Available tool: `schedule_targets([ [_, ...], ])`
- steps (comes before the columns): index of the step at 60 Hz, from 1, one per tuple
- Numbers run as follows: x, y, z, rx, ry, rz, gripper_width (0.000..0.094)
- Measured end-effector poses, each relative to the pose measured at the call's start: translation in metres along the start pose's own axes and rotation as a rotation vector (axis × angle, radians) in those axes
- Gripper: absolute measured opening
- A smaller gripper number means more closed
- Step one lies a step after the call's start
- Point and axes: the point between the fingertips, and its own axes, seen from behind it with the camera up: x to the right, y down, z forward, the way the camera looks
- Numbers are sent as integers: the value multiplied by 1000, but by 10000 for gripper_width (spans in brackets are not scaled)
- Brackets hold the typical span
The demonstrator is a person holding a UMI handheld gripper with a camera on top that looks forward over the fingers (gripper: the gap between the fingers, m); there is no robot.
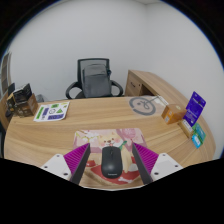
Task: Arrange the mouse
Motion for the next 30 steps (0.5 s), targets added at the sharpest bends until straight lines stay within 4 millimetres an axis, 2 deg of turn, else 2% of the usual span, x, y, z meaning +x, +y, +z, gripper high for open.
schedule_targets([
  [7, 0, -24, -79, 54, -6, -8, 865],
  [16, -4, -22, -188, 96, -22, -36, 866],
  [22, -6, -4, -253, 121, -13, -61, 866],
  [30, -13, 45, -326, 98, -19, -43, 866],
])
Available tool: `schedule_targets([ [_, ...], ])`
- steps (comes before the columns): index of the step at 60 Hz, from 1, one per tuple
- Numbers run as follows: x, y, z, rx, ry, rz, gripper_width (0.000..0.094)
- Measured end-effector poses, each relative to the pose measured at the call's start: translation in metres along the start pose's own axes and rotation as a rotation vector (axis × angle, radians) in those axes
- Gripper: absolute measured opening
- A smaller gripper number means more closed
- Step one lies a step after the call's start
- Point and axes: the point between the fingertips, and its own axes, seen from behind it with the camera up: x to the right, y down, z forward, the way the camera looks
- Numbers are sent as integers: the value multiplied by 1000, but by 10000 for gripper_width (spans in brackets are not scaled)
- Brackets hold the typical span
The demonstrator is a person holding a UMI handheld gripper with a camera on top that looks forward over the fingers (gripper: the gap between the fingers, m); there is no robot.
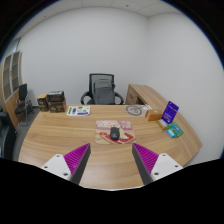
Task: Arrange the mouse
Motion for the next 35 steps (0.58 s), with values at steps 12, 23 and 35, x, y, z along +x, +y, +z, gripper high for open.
schedule_targets([
  [12, -14, 42, -76, 4, 1, -40, 867],
  [23, -25, 61, -107, 4, 5, -38, 868],
  [35, -34, 72, -118, -3, 0, -34, 869],
])
